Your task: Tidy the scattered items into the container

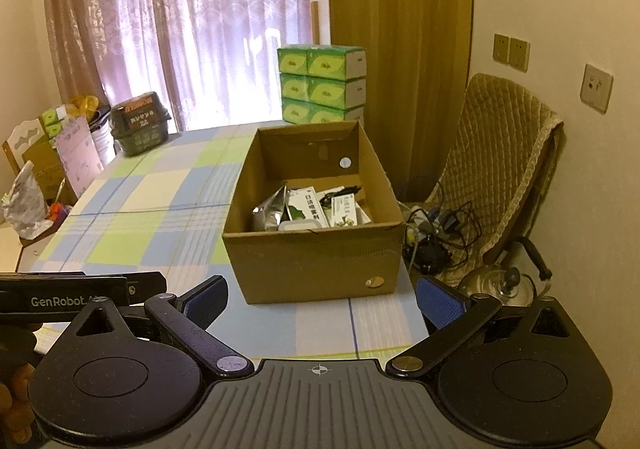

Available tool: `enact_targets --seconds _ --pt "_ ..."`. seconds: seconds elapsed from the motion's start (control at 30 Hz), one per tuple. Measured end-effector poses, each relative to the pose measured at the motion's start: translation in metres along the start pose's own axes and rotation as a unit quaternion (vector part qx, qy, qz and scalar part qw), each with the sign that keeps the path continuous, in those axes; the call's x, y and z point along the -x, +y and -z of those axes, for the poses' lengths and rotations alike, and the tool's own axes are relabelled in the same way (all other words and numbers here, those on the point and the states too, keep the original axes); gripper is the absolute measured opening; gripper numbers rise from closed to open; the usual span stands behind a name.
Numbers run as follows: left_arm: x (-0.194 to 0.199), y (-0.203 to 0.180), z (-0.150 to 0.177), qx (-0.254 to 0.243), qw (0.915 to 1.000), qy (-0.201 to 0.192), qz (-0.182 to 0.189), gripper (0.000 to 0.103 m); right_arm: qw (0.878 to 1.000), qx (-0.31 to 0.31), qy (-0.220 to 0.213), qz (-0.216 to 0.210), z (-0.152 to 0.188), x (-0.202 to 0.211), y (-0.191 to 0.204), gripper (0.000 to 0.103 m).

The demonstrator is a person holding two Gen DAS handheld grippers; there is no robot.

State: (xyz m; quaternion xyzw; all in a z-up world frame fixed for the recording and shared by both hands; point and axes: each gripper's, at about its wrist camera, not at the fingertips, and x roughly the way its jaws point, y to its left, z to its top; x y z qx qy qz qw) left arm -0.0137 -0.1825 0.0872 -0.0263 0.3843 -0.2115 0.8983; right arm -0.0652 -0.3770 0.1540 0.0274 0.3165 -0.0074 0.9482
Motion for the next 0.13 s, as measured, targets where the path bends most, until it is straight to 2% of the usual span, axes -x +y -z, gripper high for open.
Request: enact_targets --seconds 0.13 --pt "0.0016 -0.0022 0.0000 -0.007 0.9999 -0.010 0.000 0.102 1.000 0.003 -0.001 0.001 0.0008 0.0006 0.0016 0.103"
